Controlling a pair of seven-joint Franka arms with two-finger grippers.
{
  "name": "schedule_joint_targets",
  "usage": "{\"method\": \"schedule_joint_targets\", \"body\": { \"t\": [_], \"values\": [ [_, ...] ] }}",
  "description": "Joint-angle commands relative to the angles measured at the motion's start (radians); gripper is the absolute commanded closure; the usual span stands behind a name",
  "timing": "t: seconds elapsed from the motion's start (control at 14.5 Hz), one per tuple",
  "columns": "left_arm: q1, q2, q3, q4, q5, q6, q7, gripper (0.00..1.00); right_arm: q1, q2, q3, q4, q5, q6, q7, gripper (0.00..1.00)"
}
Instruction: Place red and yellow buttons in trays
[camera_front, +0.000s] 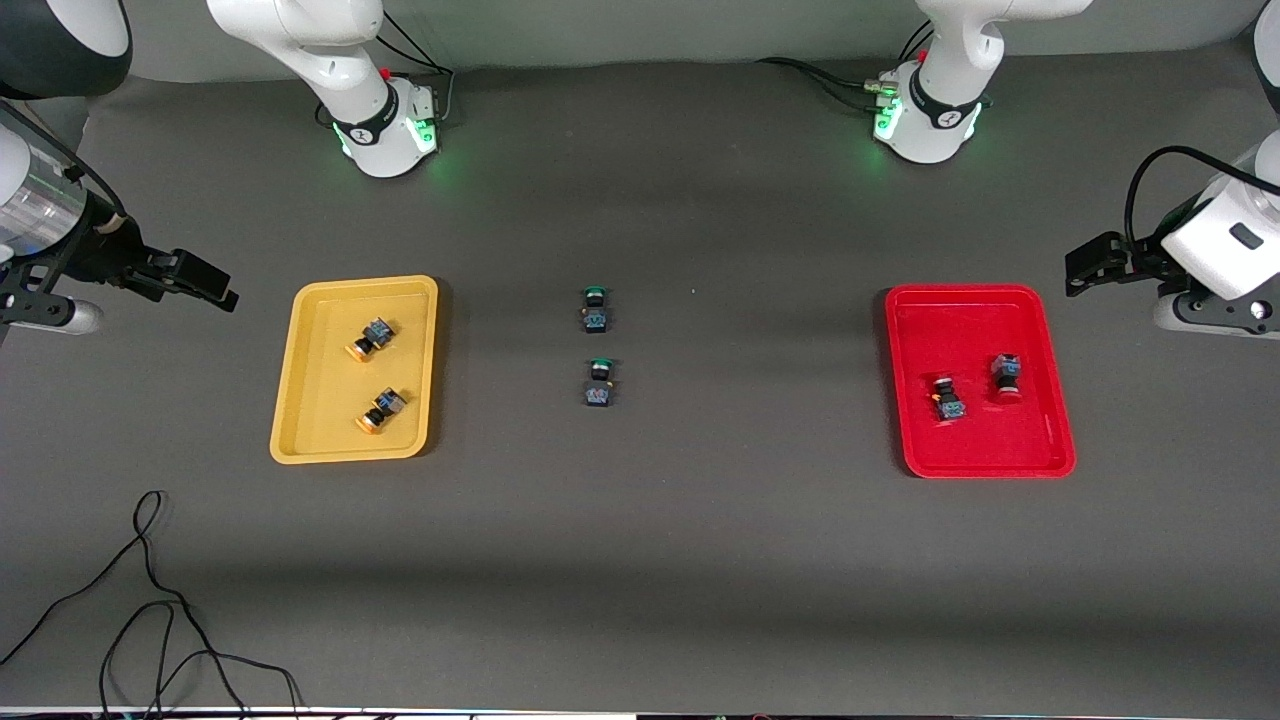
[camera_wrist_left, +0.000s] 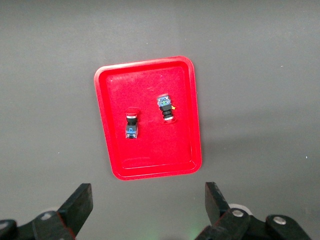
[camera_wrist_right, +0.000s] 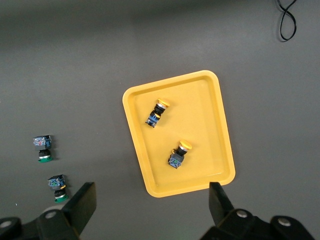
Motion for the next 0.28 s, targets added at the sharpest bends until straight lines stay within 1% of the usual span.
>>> {"method": "schedule_joint_targets", "body": {
  "t": [0.0,0.21],
  "values": [
    [0.009,-0.013,-0.009,-0.002,-0.006,-0.020,-0.012,0.00,-0.008,0.002,0.004,0.010,-0.019,0.007,-0.031,0.00],
    [0.007,-0.016,-0.009,-0.005,-0.002,-0.020,-0.012,0.00,-0.008,0.006,0.004,0.011,-0.016,0.009,-0.032,0.00]
  ]
}}
